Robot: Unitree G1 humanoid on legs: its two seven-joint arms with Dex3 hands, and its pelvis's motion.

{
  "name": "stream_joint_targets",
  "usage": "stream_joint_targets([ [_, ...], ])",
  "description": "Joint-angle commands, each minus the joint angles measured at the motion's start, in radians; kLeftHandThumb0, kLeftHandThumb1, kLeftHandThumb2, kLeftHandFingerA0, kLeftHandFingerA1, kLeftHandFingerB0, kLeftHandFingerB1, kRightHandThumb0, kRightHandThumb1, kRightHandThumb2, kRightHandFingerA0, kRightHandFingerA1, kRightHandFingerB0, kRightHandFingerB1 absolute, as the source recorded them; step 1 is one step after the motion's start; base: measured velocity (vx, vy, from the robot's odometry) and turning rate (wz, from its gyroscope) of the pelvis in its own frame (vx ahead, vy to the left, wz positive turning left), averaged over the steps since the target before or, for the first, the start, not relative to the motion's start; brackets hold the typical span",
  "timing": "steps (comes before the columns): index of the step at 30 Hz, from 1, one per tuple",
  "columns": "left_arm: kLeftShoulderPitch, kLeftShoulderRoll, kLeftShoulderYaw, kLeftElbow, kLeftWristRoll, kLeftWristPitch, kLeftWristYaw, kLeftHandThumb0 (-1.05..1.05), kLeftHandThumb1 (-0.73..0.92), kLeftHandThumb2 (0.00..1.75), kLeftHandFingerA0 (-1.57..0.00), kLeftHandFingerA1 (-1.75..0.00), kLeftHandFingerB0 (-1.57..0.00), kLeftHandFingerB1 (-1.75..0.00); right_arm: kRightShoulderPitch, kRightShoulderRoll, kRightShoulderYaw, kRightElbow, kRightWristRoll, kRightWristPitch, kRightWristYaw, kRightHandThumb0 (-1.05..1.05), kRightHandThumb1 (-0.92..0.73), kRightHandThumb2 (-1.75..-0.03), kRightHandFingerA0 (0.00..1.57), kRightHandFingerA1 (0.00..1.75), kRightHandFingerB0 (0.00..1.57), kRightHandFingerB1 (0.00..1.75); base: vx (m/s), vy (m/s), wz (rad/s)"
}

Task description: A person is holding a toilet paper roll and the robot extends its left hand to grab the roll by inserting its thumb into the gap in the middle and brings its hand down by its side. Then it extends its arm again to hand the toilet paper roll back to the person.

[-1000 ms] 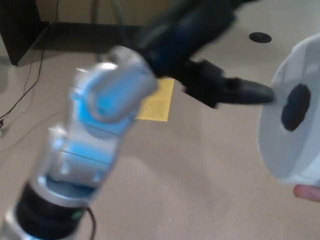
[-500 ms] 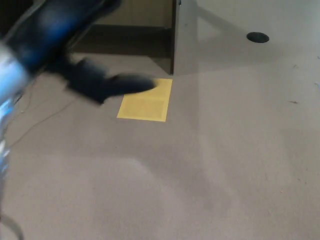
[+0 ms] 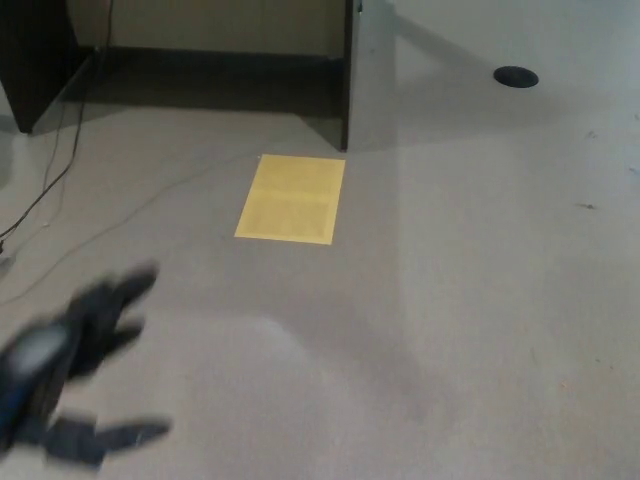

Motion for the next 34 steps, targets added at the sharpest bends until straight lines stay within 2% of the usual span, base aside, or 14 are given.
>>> stream_joint_targets([
  [1, 0.205, 0.045, 0.019, 0.699, 0.173, -0.54, 0.445, -0.36, 0.27, 0.66, -0.01, -0.33, 0.0, -0.18, -0.017, -0.03, -0.025, 0.015, 0.014, 0.027, 0.001, -0.43, -0.54, -0.86, 0.59, 0.65, 0.39, 0.52, 0.0, 0.0, 0.0],
  [5, 0.17, 0.046, 0.018, 0.776, 0.14, -0.609, 0.42, -0.26, 0.25, 0.65, 0.0, -0.27, 0.0, -0.25, -0.019, -0.034, -0.015, 0.013, 0.001, 0.026, -0.008, -0.38, -0.67, -0.6, 0.65, 0.61, 0.46, 0.41, 0.0, 0.0, 0.0],
  [13, 0.147, 0.023, 0.048, 0.836, 0.058, -0.58, 0.377, -0.28, 0.29, 0.62, -0.04, -0.33, 0.0, -0.15, -0.011, -0.04, -0.012, 0.01, -0.001, 0.012, -0.003, -0.39, -0.67, -0.6, 0.63, 0.61, 0.44, 0.41, 0.0, 0.0, 0.0],
  [14, 0.136, 0.026, 0.048, 0.846, 0.051, -0.579, 0.371, -0.29, 0.25, 0.64, 0.0, -0.32, 0.0, -0.18, -0.02, -0.039, -0.016, 0.01, 0.004, 0.016, 0.004, -0.43, -0.54, -0.87, 0.58, 0.67, 0.38, 0.53, 0.0, 0.0, 0.0],
  [15, 0.13, 0.027, 0.048, 0.851, 0.047, -0.582, 0.368, -0.3, 0.26, 0.64, -0.01, -0.33, 0.0, -0.18, -0.026, -0.038, -0.018, 0.011, 0.006, 0.021, 0.008, -0.38, -0.68, -0.6, 0.62, 0.59, 0.45, 0.4, 0.0, 0.0, 0.0],
  [17, 0.121, 0.026, 0.051, 0.863, 0.04, -0.589, 0.373, -0.29, 0.28, 0.64, -0.04, -0.35, 0.0, -0.17, -0.031, -0.036, -0.018, 0.011, 0.006, 0.026, 0.011, -0.38, -0.69, -0.6, 0.62, 0.57, 0.45, 0.4, 0.0, 0.0, 0.0],
  [18, 0.118, 0.027, 0.048, 0.874, 0.042, -0.602, 0.379, -0.31, 0.27, 0.63, -0.03, -0.34, -0.03, -0.14, -0.031, -0.036, -0.016, 0.011, 0.004, 0.025, 0.008, -0.43, -0.55, -0.87, 0.58, 0.66, 0.39, 0.53, 0.0, 0.0, 0.0],
  [19, 0.117, 0.029, 0.045, 0.874, 0.047, -0.603, 0.388, -0.33, 0.28, 0.64, -0.04, -0.36, -0.04, -0.13, -0.032, -0.036, -0.016, 0.011, 0.004, 0.028, 0.007, -0.39, -0.69, -0.6, 0.63, 0.56, 0.45, 0.4, 0.0, 0.0, 0.0],
  [20, 0.115, 0.034, 0.038, 0.877, 0.051, -0.61, 0.383, -0.34, 0.28, 0.64, -0.03, -0.34, 0.0, -0.15, -0.033, -0.039, -0.014, 0.011, 0.001, 0.026, 0.006, -0.44, -0.55, -0.87, 0.57, 0.65, 0.39, 0.53, 0.0, 0.0, 0.0],
  [21, 0.113, 0.038, 0.033, 0.884, 0.053, -0.62, 0.384, -0.35, 0.28, 0.65, -0.02, -0.33, 0.0, -0.16, -0.033, -0.04, -0.014, 0.01, 0.001, 0.024, 0.006, -0.39, -0.68, -0.6, 0.63, 0.56, 0.45, 0.4, 0.0, 0.0, 0.0],
  [22, 0.109, 0.041, 0.032, 0.893, 0.052, -0.626, 0.382, -0.32, 0.38, 0.53, -0.04, -0.28, 0.0, -0.18, -0.033, -0.04, -0.014, 0.011, 0.002, 0.022, 0.007, -0.39, -0.68, -0.6, 0.63, 0.56, 0.45, 0.4, 0.0, 0.0, 0.0],
  [23, 0.103, 0.046, 0.032, 0.905, 0.048, -0.633, 0.38, -0.34, 0.3, 0.65, -0.05, -0.33, 0.0, -0.17, -0.034, -0.039, -0.015, 0.013, 0.003, 0.021, 0.008, -0.45, -0.54, -0.86, 0.58, 0.66, 0.38, 0.53, 0.0, 0.0, 0.0],
  [32, 0.076, 0.053, 0.02, 0.945, 0.052, -0.659, 0.432, -0.33, 0.27, 0.68, -0.01, -0.39, 0.0, -0.26, -0.048, -0.036, -0.016, 0.009, 0.003, 0.031, 0.004, -0.44, -0.54, -0.86, 0.59, 0.66, 0.38, 0.52, 0.0, 0.0, 0.0],
  [34, 0.075, 0.055, 0.018, 0.949, 0.049, -0.665, 0.429, -0.31, 0.41, 0.54, -0.07, -0.29, -0.01, -0.22, -0.048, -0.037, -0.016, 0.009, 0.003, 0.025, 0.004, -0.44, -0.54, -0.85, 0.6, 0.66, 0.38, 0.52, 0.0, 0.0, 0.0],
])
